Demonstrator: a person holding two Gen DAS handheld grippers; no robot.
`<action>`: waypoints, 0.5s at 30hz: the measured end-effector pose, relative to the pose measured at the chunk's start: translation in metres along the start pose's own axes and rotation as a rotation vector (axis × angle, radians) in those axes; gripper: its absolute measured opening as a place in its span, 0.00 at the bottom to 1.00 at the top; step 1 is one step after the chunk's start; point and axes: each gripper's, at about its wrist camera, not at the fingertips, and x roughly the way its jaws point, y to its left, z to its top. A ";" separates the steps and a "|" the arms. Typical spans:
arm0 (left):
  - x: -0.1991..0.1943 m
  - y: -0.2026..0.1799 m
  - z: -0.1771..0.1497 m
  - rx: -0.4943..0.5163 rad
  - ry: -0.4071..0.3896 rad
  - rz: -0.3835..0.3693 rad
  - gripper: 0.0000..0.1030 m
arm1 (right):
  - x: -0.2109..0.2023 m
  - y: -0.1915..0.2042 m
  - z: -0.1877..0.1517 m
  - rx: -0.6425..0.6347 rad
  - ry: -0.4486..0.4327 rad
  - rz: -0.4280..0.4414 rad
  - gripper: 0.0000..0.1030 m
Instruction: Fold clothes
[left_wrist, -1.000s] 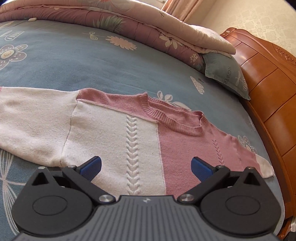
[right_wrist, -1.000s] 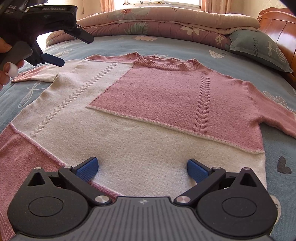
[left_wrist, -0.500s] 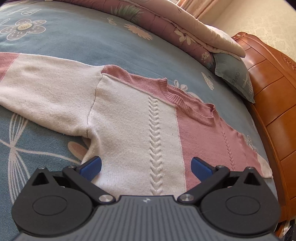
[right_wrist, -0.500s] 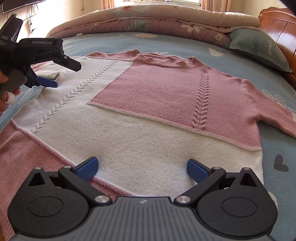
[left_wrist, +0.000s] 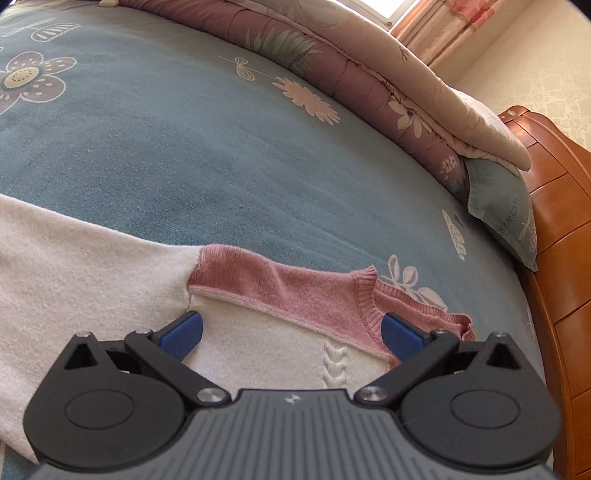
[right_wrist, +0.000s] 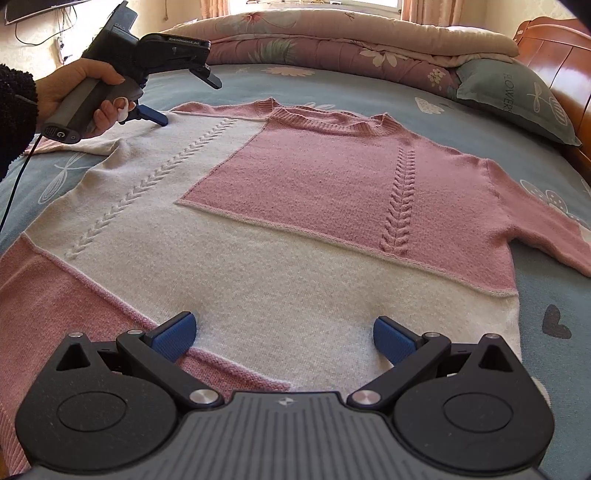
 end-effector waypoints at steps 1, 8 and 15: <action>0.005 0.003 0.005 -0.012 -0.008 -0.008 0.99 | 0.000 -0.001 0.000 0.001 0.000 0.003 1.00; 0.022 -0.006 0.022 -0.017 -0.041 0.032 0.99 | 0.000 -0.001 -0.002 -0.002 -0.011 0.009 1.00; 0.018 -0.019 0.012 0.016 -0.025 -0.061 0.99 | -0.002 0.000 -0.003 -0.001 -0.021 0.002 1.00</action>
